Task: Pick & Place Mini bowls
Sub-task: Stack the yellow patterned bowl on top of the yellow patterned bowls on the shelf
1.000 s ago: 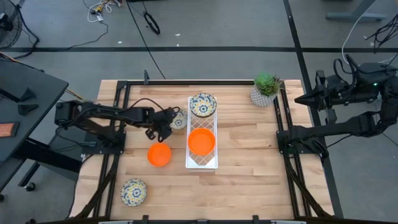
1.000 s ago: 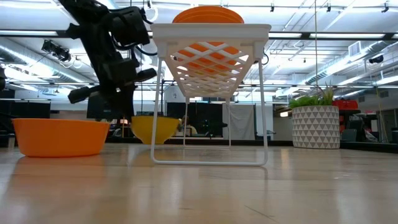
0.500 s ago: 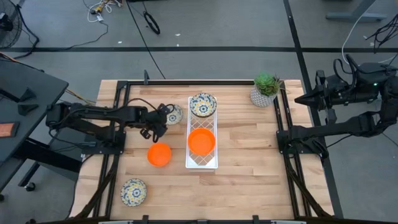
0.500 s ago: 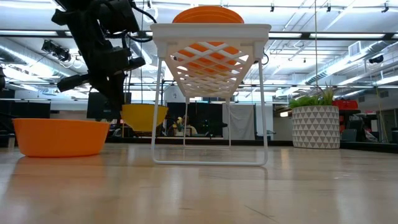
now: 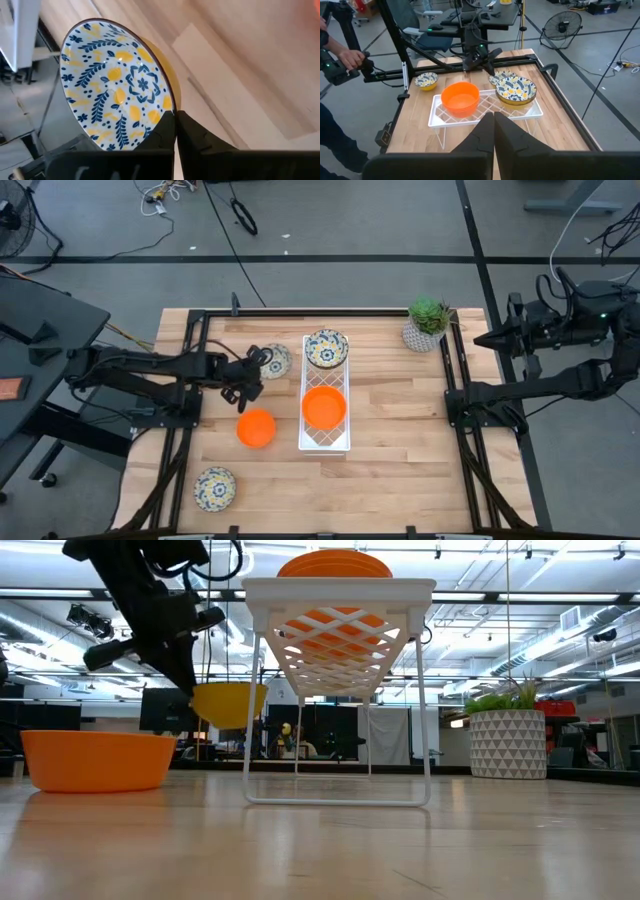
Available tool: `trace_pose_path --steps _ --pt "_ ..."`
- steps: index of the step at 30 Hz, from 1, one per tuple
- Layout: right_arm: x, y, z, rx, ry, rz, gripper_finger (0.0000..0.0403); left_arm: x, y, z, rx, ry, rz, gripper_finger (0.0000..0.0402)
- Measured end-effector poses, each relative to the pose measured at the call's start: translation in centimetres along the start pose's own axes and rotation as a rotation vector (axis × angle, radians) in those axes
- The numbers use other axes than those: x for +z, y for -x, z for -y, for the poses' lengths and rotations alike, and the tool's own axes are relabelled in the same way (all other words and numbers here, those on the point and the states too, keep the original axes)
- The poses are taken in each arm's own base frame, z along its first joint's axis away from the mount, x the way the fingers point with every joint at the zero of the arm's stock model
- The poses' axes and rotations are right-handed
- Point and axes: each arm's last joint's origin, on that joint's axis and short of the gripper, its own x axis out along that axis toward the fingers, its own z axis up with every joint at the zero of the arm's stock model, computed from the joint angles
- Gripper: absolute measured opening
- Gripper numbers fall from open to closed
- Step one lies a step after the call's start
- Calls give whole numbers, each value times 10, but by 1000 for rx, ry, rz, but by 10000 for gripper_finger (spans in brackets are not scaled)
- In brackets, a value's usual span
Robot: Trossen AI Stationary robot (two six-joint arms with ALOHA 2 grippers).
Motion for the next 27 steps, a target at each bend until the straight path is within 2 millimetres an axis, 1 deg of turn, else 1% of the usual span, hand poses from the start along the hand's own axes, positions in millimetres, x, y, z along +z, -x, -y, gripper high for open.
trace_pose_path --steps 3,6,9,13,17,23,27 --pt "0 0 0 0 0 0 11 2 2 2 -5 -8 15 4" --pt "0 0 0 0 0 0 11 5 7 -1 -2 -37 31 4" --pt "0 0 0 0 0 0 11 10 16 -13 29 -23 52 4" --pt "0 0 0 0 0 0 11 10 31 -29 67 -1 39 4" --pt "0 0 0 0 0 0 11 12 46 -47 143 2 47 4" --pt "0 0 0 0 0 0 11 14 65 -64 228 -32 35 4" --pt "0 0 0 0 0 0 11 17 72 -74 252 -50 43 4"
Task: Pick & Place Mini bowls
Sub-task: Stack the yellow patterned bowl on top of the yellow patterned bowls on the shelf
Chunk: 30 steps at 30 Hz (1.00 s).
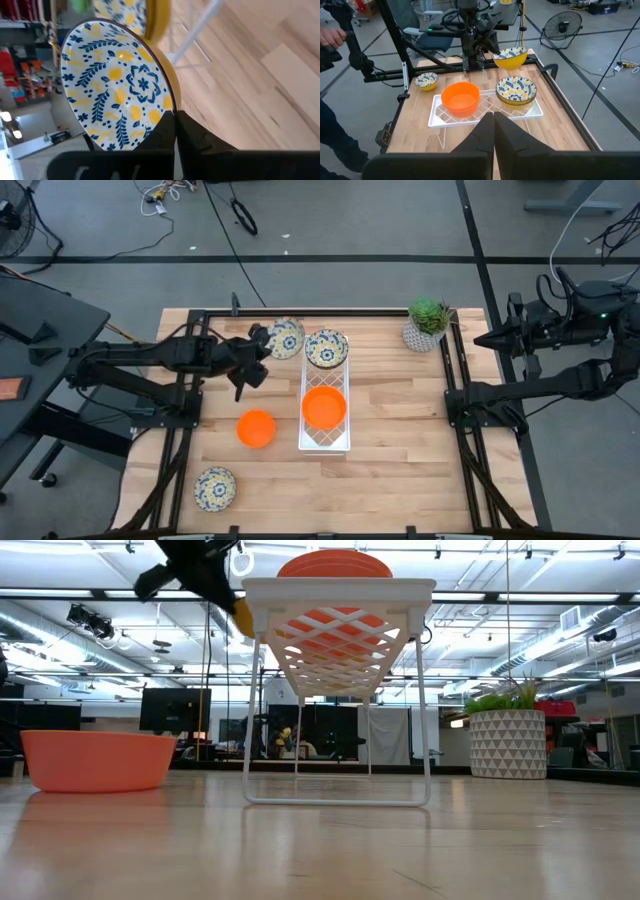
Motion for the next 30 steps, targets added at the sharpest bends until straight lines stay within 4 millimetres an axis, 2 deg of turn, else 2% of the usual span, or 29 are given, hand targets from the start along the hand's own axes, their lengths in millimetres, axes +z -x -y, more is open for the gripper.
trace_pose_path --steps 9,17,24,30 --pt "0 0 0 0 0 0 11 15 4 -31 -36 -16 44 4" --pt "0 0 0 0 0 0 11 31 -2 -52 -42 -105 72 4" --pt "0 0 0 0 0 0 11 46 -14 -62 -61 -137 112 4" --pt "0 0 0 0 0 0 11 52 -28 -62 -79 -166 114 4"
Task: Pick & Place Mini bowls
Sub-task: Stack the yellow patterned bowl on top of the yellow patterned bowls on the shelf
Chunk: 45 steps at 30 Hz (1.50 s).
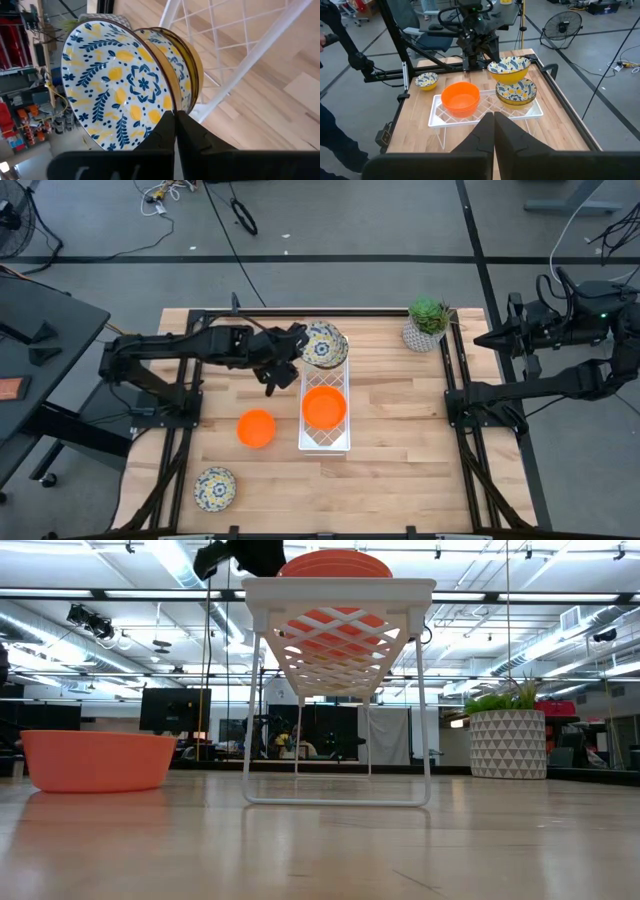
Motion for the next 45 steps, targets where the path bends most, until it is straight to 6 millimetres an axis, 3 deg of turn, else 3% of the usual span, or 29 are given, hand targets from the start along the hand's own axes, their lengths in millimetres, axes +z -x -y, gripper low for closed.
trace_pose_path --steps 24,45 --pt "0 0 0 0 0 0 11 0 -45 -4 -51 16 40 6" --pt "0 0 0 0 0 0 11 -2 -48 0 -91 -8 18 9"
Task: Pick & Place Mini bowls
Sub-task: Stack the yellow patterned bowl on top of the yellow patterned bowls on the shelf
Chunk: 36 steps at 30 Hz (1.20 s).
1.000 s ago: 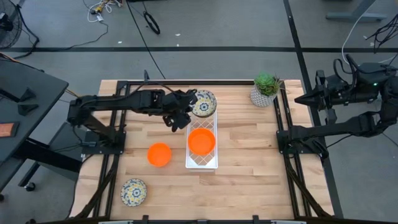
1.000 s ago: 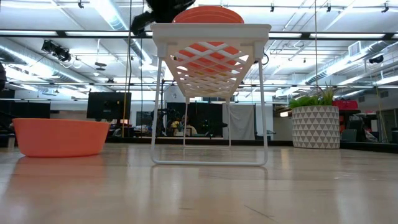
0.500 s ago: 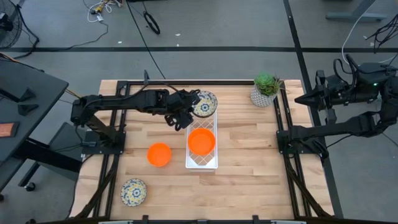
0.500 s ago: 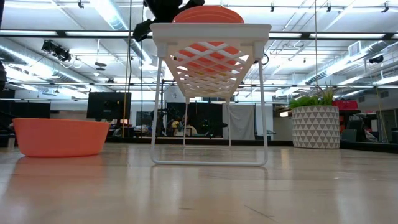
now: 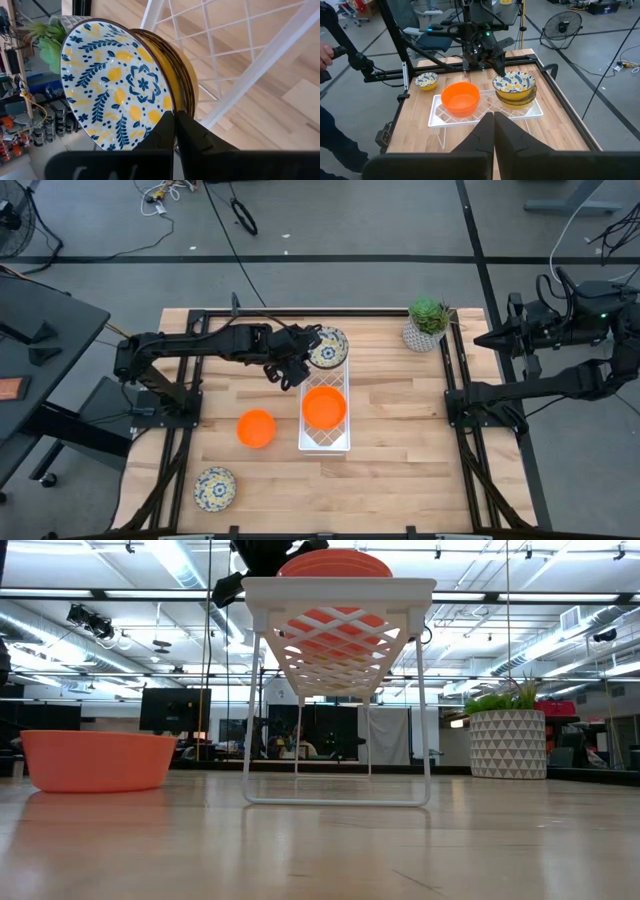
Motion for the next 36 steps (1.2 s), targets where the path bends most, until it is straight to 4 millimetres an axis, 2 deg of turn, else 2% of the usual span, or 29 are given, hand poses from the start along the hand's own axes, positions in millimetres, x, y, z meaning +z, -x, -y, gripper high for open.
trace_pose_path --steps 14,26,36 --pt "0 0 0 0 0 0 11 0 0 0 3 12 -10 11" --pt "0 0 0 0 0 0 11 1 0 0 3 21 9 59" --pt "0 0 0 0 0 0 11 4 1 1 6 61 -5 71"
